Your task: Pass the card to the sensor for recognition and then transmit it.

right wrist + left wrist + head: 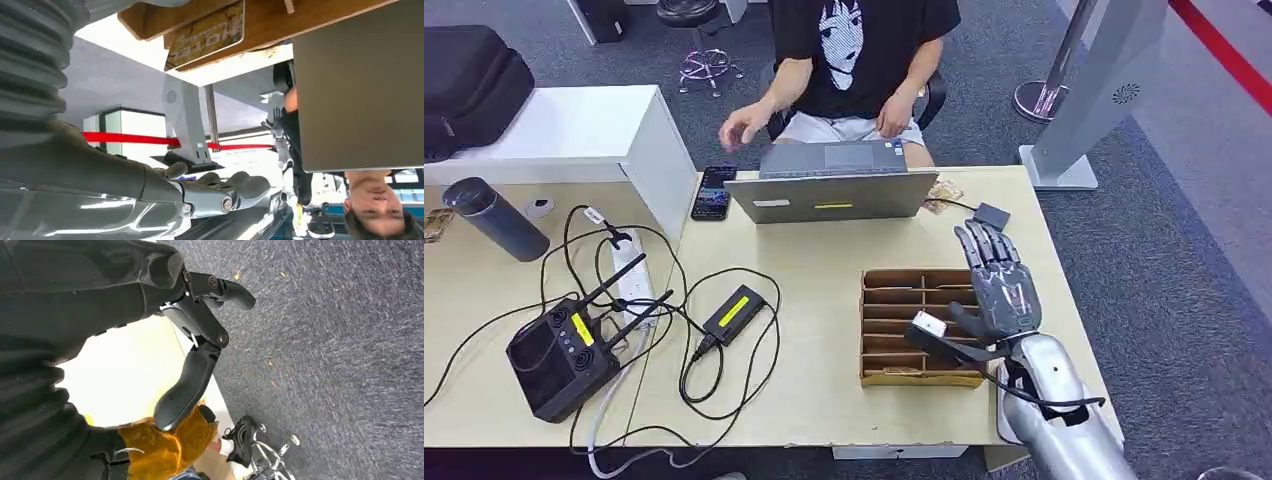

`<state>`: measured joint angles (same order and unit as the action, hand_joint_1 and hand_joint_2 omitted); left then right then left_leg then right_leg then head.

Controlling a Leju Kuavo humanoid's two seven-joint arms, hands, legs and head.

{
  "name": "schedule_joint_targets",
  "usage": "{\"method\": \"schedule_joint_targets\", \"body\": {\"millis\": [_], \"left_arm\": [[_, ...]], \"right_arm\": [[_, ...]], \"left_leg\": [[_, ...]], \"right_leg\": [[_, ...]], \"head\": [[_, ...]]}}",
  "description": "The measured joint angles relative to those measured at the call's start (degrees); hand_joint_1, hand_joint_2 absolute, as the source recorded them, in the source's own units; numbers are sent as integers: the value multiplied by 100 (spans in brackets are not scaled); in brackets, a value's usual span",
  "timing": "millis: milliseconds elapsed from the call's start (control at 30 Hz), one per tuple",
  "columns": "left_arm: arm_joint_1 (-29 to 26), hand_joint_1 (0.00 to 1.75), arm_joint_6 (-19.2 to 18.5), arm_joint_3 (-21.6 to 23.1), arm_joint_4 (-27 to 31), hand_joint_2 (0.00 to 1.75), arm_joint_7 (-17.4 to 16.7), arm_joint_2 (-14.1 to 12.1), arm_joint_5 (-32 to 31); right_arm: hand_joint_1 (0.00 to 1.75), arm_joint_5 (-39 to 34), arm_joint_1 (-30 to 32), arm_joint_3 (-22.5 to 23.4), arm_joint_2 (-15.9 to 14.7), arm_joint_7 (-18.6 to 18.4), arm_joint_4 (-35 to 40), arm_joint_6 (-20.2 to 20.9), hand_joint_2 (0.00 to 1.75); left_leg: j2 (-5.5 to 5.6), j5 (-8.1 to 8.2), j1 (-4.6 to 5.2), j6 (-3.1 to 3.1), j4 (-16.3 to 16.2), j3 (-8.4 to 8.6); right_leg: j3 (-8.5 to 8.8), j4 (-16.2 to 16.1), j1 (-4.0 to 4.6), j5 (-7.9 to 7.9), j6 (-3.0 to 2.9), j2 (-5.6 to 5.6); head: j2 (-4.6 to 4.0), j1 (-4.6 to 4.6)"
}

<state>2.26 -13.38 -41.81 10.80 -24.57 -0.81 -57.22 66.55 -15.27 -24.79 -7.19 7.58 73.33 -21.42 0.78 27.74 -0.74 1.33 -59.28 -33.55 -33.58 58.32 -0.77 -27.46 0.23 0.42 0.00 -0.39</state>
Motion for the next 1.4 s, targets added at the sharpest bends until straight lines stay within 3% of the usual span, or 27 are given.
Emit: {"method": "schedule_joint_targets", "body": {"millis": [1367, 1400], "left_arm": [[2, 0, -50, -39, 0, 175, 2, 0, -90], [3, 0, -52, -39, 0, 175, 2, 0, -92]], "right_arm": [[0, 219, -10, -61, 59, -57, -214, -9, 175], [21, 225, -13, -61, 59, -63, -221, -11, 175]], "left_leg": [[0, 0, 0, 0, 0, 0], [0, 0, 0, 0, 0, 0]], "right_leg": [[0, 0, 0, 0, 0, 0], [0, 0, 0, 0, 0, 0]], "head": [[0, 0], [0, 0]]}}
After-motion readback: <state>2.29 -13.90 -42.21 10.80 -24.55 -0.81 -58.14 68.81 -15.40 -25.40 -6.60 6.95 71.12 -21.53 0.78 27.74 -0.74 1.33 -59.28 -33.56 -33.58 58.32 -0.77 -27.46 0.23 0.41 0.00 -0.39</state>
